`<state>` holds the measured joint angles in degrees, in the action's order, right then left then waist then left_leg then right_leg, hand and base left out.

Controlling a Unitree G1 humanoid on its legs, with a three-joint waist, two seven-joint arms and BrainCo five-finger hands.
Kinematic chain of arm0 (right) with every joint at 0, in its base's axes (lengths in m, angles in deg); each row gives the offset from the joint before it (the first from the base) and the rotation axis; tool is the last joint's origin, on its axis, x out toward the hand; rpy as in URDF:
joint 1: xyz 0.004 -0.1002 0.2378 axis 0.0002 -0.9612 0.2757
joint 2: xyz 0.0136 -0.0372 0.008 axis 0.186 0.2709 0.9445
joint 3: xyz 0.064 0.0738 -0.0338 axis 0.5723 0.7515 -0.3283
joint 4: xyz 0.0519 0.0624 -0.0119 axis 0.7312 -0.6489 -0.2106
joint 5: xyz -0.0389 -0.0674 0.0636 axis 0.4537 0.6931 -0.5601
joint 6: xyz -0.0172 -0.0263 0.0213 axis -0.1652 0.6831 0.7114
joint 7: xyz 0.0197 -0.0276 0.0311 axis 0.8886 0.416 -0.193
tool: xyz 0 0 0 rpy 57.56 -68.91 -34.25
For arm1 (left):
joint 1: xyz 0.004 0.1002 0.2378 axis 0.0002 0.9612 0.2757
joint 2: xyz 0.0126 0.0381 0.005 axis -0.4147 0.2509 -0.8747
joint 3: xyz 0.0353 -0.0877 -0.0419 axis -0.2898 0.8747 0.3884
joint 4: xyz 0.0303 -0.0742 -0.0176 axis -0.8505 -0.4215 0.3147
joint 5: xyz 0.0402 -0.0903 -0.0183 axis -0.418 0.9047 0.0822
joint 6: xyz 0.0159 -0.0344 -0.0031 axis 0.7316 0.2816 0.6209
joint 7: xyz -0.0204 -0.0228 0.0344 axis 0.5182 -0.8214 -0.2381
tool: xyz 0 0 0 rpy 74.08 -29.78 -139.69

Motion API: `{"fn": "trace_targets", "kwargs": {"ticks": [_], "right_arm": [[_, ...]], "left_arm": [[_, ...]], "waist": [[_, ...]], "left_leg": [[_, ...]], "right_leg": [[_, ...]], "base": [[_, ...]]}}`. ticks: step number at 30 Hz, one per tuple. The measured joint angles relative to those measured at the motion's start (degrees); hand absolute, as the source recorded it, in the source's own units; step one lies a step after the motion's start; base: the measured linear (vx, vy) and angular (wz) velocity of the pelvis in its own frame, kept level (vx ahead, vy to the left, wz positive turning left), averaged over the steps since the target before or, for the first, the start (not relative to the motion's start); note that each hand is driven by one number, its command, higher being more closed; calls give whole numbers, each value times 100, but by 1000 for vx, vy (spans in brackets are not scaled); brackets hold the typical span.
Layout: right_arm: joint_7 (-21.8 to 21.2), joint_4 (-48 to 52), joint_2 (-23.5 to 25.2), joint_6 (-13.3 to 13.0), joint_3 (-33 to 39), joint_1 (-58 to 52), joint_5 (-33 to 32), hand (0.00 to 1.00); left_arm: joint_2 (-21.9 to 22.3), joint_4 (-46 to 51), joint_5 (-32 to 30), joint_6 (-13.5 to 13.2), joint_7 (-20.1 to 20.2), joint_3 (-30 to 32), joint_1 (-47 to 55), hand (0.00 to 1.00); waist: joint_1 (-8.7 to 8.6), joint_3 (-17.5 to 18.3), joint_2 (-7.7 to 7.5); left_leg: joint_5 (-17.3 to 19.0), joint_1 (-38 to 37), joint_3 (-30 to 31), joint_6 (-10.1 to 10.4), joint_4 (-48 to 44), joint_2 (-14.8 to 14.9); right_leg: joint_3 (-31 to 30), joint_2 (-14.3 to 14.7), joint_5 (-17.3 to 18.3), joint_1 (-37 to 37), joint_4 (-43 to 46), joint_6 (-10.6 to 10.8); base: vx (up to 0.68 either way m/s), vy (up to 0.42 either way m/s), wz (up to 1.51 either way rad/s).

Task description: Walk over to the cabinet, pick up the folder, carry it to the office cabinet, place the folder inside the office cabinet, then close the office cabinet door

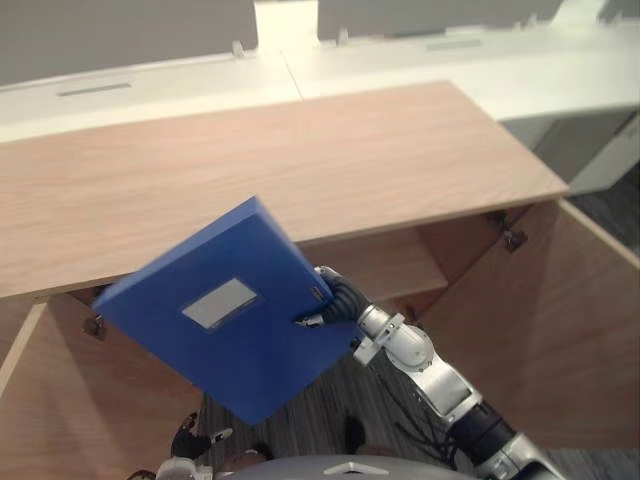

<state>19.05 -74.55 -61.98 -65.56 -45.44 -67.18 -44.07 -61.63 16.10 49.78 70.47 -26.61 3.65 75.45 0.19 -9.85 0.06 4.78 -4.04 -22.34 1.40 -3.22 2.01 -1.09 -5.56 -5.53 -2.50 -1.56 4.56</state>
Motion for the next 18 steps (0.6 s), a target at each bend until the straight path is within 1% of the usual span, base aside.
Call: {"fn": "trace_targets", "kwargs": {"ticks": [2, 3, 4, 6, 8, 9, 11, 13, 15, 16, 17, 18], "right_arm": [[86, -318, -192, 1, -117, 496, 409, 100], [149, -526, -333, 3, -162, 746, 639, 100], [217, -687, -409, 8, -198, 896, 765, 100], [343, -986, -560, 21, -201, 1103, 1141, 100], [382, -1096, -669, 28, -196, 1110, 1210, 100], [402, -1167, -716, 28, -184, 1110, 1262, 100], [460, -1319, -762, 37, -75, 1104, 1239, 100], [469, -1354, -765, 45, 99, 1103, 1191, 100], [523, -1338, -702, 47, 569, 1106, 877, 100], [580, -1319, -671, 48, 708, 1106, 793, 100], [703, -1237, -613, 55, 956, 1105, 612, 100], [823, -1178, -575, 55, 1183, 1127, 332, 100]], "left_arm": [[-51, -3, 2, 2, -6, -156, -261, 0], [-65, 0, 6, 0, -9, -209, -419, 0], [-70, 1, 7, -7, -10, -220, -525, 0], [-149, 4, 10, -14, -18, -331, -750, 0], [-177, 10, 12, -18, -20, -335, -861, 0], [-204, 12, 24, -21, -26, -335, -925, 0], [-224, 21, 32, -31, -32, -381, -1086, 0], [-227, 101, 38, -46, -37, -425, -1179, 0], [-264, 263, 88, -91, -42, -429, -1334, 0], [-274, 297, 103, -96, -48, -427, -1372, 0], [-276, 437, 177, -97, -60, -426, -1396, 0], [-272, 506, 246, -106, -95, -417, -1452, 0]], "waist": [[-49, -335, 105], [-44, -513, 174], [-35, -631, 213], [-46, -926, 238], [-47, -1075, 246], [-63, -1158, 243], [-93, -1300, 303], [-88, -1387, 331], [-40, -1607, 337], [-30, -1635, 333], [-18, -1643, 334], [13, -1663, 335]], "left_leg": [[297, 620, -51, -59, -790, 152], [463, 969, -58, -81, -1235, 277], [577, 1225, -68, -103, -1542, 366], [781, 1749, -35, -156, -2144, 512], [883, 2034, 18, -178, -2426, 586], [959, 2258, 50, -175, -2621, 613], [1005, 2632, 133, -183, -2848, 631], [1001, 2885, 173, -189, -2970, 639], [997, 3244, 198, -224, -3209, 701], [1004, 3359, 201, -236, -3288, 728], [1024, 3635, 214, -268, -3466, 785], [1062, 3877, 226, -271, -3653, 862]], "right_leg": [[-97, 18, 2, -474, 350, -1], [-134, 69, 8, -776, 573, -9], [-131, 104, 33, -995, 767, -17], [-129, 139, 191, -1523, 1286, -9], [-103, 145, 302, -1800, 1595, -10], [-84, 129, 417, -2047, 1809, -57], [22, 61, 463, -2393, 2053, -68], [42, 38, 463, -2636, 2184, -68], [79, 26, 521, -3030, 2496, -87], [100, 20, 556, -3165, 2601, -102], [161, -3, 621, -3454, 2826, -121], [187, -5, 693, -3722, 3038, -153]], "base": [[-146, -23, -26], [-191, -23, -26], [-235, -16, -21], [-221, 11, -7], [-163, 13, 6], [-191, 10, 13], [-194, 12, 19], [-115, 5, 12], [-93, -21, 6], [-91, -39, 5], [-71, -46, 2], [-60, -45, -1]]}}
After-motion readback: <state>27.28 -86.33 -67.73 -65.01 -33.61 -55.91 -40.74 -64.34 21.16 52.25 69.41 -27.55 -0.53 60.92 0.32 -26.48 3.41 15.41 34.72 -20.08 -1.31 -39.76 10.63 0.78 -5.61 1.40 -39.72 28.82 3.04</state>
